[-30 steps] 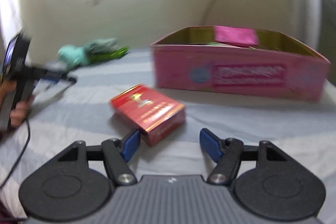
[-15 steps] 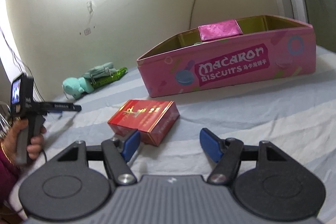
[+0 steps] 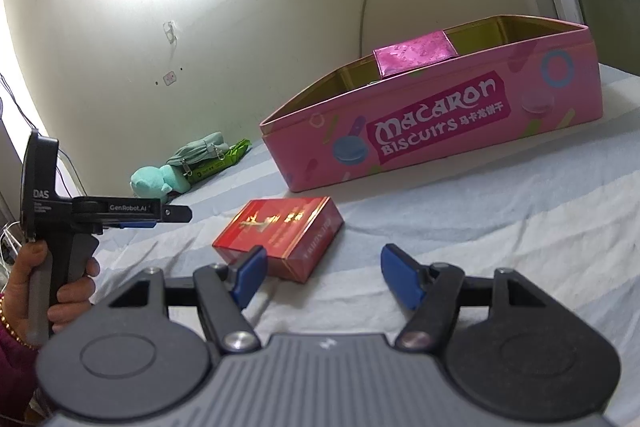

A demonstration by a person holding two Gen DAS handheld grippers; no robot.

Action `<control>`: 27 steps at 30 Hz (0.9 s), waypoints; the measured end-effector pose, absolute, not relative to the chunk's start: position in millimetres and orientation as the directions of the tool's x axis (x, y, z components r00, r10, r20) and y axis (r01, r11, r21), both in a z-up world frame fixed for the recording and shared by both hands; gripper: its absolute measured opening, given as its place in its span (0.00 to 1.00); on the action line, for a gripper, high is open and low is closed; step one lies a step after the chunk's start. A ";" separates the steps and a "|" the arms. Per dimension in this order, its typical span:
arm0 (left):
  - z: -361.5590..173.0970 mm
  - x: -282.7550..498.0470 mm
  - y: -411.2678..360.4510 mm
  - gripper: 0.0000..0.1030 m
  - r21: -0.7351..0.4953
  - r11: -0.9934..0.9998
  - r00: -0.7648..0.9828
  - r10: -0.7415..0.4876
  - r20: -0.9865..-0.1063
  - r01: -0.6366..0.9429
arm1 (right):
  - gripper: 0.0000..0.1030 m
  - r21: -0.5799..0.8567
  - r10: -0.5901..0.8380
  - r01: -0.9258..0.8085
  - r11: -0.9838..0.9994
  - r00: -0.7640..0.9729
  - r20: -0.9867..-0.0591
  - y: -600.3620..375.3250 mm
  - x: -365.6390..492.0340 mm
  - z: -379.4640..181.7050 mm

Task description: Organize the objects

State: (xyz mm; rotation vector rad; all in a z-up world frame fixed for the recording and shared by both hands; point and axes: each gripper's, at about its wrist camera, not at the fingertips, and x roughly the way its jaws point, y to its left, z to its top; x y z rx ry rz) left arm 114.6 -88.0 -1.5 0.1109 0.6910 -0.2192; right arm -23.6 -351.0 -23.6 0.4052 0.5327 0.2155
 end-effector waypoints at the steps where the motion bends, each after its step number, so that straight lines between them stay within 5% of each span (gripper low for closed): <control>1: -0.9 113.0 -91.0 0.74 0.023 0.968 0.744 -0.176 -0.644 0.249 | 0.64 0.428 0.302 -0.094 0.899 0.842 -0.448 -350.8 -24.0 -23.6; 27: -3.5 98.1 -107.3 0.74 -0.061 0.932 0.675 -0.303 -0.672 0.358 | 0.64 0.374 0.267 -0.084 0.924 0.841 -0.471 -342.0 -21.8 -21.7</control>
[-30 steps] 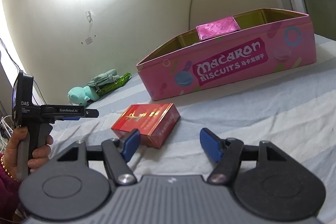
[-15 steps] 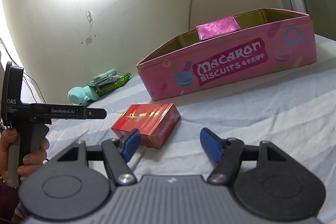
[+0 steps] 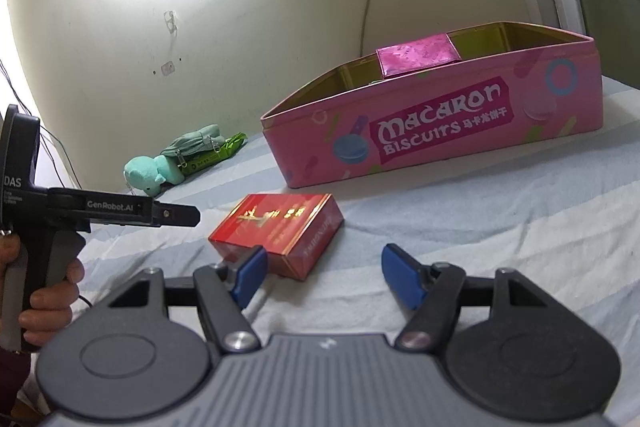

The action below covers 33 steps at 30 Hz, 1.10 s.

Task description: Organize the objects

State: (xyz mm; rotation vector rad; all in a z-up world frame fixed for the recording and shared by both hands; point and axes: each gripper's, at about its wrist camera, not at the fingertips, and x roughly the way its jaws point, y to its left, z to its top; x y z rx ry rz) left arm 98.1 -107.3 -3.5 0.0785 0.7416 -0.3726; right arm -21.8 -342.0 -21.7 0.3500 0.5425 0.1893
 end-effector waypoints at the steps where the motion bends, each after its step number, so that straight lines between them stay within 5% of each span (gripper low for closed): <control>1: -3.7 98.0 -107.6 0.74 -0.068 0.929 0.670 -0.310 -0.675 0.363 | 0.64 0.368 0.264 -0.084 0.926 0.841 -0.473 -341.0 -21.7 -21.6; 7: -4.4 97.5 -112.3 0.73 -0.117 0.907 0.626 -0.368 -0.688 0.405 | 0.64 0.319 0.244 -0.090 0.944 0.838 -0.488 -333.0 -20.7 -20.6; 20: -11.8 100.1 -144.6 0.50 -0.157 0.849 0.529 -0.447 -0.721 0.504 | 0.60 0.112 0.194 -0.159 0.981 0.810 -0.553 -295.3 -7.8 -14.7; 33: -2.0 103.4 -142.3 0.50 -0.286 0.801 0.455 -0.549 -0.702 0.526 | 0.61 0.133 0.202 -0.153 0.979 0.806 -0.557 -298.0 -5.1 -15.9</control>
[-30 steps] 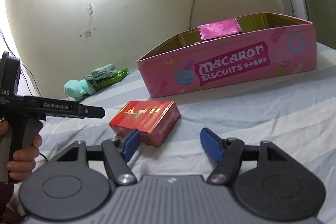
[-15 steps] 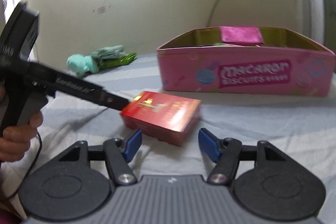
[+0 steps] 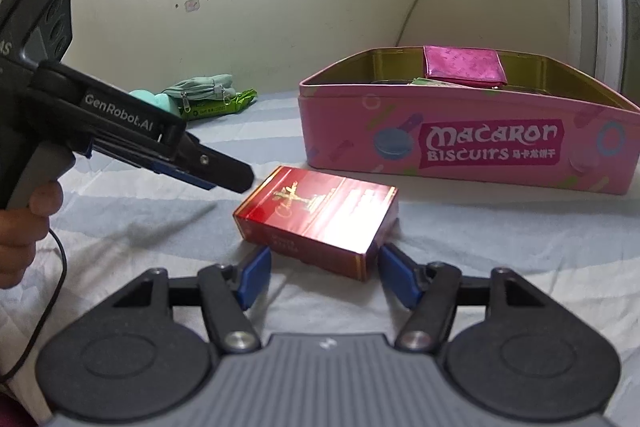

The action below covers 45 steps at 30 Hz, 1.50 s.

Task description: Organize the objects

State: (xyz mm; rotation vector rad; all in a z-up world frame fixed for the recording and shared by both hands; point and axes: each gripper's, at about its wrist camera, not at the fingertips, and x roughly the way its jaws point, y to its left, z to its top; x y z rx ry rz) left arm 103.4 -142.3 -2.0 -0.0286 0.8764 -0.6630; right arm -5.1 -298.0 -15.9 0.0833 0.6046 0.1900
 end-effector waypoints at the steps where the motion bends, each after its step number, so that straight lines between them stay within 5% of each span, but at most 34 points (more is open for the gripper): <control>1: -5.2 103.0 -147.2 0.50 -0.284 0.796 0.442 -0.550 -0.709 0.535 | 0.61 0.129 0.200 -0.153 0.980 0.806 -0.557 -296.9 -5.3 -15.9; 4: -15.3 104.3 -155.3 0.51 -0.333 0.770 0.407 -0.590 -0.697 0.544 | 0.59 0.127 0.198 -0.153 0.980 0.808 -0.555 -296.4 -5.7 -15.9; 8: -8.0 100.9 -167.3 0.44 -0.308 0.760 0.414 -0.592 -0.692 0.572 | 0.43 0.121 0.166 -0.119 0.986 0.816 -0.553 -297.9 -5.6 -14.1; 18: 72.3 141.0 -192.1 0.44 -0.250 0.735 0.545 -0.649 -0.531 0.631 | 0.43 0.029 0.105 -0.101 0.994 0.928 -0.356 -317.9 32.0 51.1; 33: 46.8 273.9 -297.3 0.47 -0.153 0.814 0.548 -0.503 -0.669 0.560 | 0.44 0.046 0.070 -0.052 0.998 0.741 -0.668 -383.0 207.0 39.2; 45: 53.0 254.8 -290.7 0.50 -0.108 0.853 0.591 -0.439 -0.677 0.511 | 0.54 0.080 0.046 0.004 0.997 0.796 -0.603 -387.2 167.6 44.2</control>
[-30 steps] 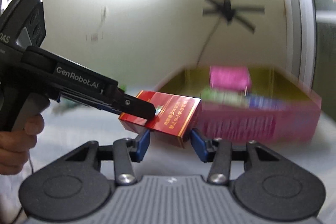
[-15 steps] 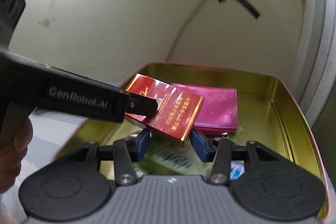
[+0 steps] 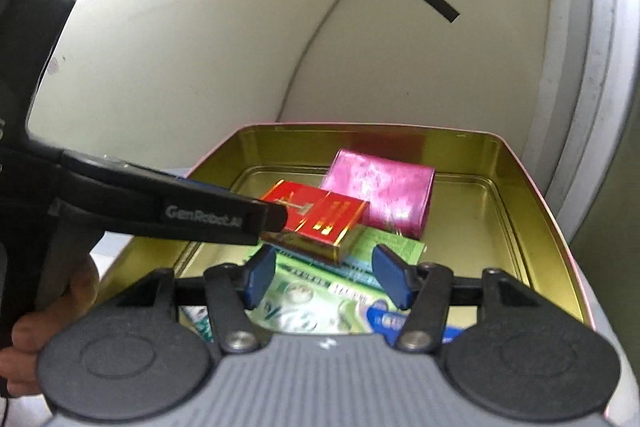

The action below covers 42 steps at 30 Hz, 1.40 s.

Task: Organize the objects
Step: 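Lower the red box into the tin and open the right gripper, then move the right gripper back toward the mint-green teddy bear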

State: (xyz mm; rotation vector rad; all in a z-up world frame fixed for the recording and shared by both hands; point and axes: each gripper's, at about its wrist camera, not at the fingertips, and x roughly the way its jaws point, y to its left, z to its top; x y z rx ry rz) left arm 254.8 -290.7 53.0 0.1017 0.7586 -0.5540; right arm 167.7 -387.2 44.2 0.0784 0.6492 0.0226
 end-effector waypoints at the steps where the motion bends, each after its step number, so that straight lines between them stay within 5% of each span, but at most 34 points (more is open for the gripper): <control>1: 55.5 247.8 -287.7 0.50 -0.096 0.854 0.602 -0.435 -0.669 0.511 | 0.54 0.086 0.046 0.007 0.996 0.804 -0.593 -385.6 164.0 45.3; 17: 60.1 137.4 -220.4 0.50 0.046 0.876 0.706 -0.353 -0.614 0.479 | 0.54 0.187 0.084 0.007 0.982 0.878 -0.472 -340.3 55.6 65.8; 27: 24.8 110.6 -167.5 0.53 0.097 0.921 0.751 -0.244 -0.613 0.378 | 0.55 0.391 0.163 0.017 0.920 0.892 -0.422 -304.7 9.1 20.9; 36: -15.4 116.7 -127.7 0.56 0.090 0.955 0.744 -0.158 -0.649 0.281 | 0.55 0.357 0.169 0.006 0.934 0.873 -0.457 -268.5 12.7 -1.0; 42: -20.9 112.8 -119.4 0.60 0.143 0.953 0.791 -0.133 -0.598 0.268 | 0.55 0.312 0.166 -0.020 0.950 0.877 -0.450 -250.3 12.6 -5.6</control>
